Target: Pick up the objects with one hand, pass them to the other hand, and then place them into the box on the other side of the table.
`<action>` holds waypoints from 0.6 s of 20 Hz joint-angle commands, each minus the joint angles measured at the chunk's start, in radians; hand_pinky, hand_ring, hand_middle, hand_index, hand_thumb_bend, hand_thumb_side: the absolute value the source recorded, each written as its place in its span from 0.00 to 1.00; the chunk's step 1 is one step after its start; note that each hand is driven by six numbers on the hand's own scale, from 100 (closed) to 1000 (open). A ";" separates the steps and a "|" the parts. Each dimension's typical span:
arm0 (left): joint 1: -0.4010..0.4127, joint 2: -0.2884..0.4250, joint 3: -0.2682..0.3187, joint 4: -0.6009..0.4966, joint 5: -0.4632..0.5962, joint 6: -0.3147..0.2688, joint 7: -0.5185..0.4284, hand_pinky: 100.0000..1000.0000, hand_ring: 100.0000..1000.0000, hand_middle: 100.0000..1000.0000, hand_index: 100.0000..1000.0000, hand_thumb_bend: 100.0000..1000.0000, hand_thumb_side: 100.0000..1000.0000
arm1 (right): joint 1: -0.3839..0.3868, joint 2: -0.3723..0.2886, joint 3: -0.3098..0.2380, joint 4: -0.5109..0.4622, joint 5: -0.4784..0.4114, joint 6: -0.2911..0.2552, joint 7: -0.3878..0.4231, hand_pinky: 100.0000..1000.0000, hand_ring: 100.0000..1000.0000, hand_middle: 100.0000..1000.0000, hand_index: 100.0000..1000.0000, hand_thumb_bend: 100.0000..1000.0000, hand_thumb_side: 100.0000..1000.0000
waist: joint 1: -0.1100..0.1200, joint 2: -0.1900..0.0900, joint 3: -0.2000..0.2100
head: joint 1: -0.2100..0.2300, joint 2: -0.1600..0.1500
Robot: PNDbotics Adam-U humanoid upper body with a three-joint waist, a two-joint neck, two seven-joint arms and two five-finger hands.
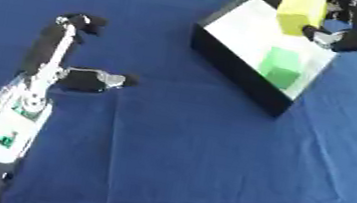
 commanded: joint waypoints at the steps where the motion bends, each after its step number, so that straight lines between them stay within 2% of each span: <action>1: -0.011 -0.003 -0.005 -0.017 0.012 -0.003 0.004 0.62 0.69 0.55 0.75 0.96 0.46 | -0.023 -0.038 -0.001 0.035 0.042 -0.027 -0.002 0.79 1.00 0.37 0.34 0.22 0.00 | 0.010 -0.034 0.002 | -0.006 -0.015; 3: -0.011 -0.004 -0.006 -0.017 0.013 -0.003 0.003 0.62 0.69 0.55 0.75 0.96 0.46 | -0.028 -0.036 0.001 0.054 0.060 -0.044 -0.004 0.79 1.00 0.37 0.34 0.25 0.00 | 0.011 -0.032 0.004 | -0.005 -0.015; 8: -0.010 -0.003 -0.007 -0.018 0.009 -0.005 0.004 0.62 0.69 0.55 0.75 0.96 0.46 | -0.033 -0.028 0.011 0.082 0.099 -0.084 -0.006 0.79 1.00 0.40 0.37 0.21 0.00 | 0.013 -0.029 0.010 | -0.007 -0.012; 10: -0.010 -0.003 -0.007 -0.019 0.008 -0.005 0.004 0.62 0.69 0.55 0.75 0.96 0.46 | -0.035 -0.028 0.013 0.084 0.106 -0.097 -0.003 0.80 1.00 0.47 0.45 0.22 0.00 | 0.014 -0.028 0.011 | -0.006 -0.011; 12: -0.011 -0.003 -0.007 -0.019 0.007 -0.005 0.004 0.62 0.69 0.55 0.75 0.96 0.46 | -0.035 -0.028 0.014 0.083 0.115 -0.110 -0.002 0.81 1.00 0.59 0.58 0.24 0.00 | 0.014 -0.028 0.011 | -0.005 -0.012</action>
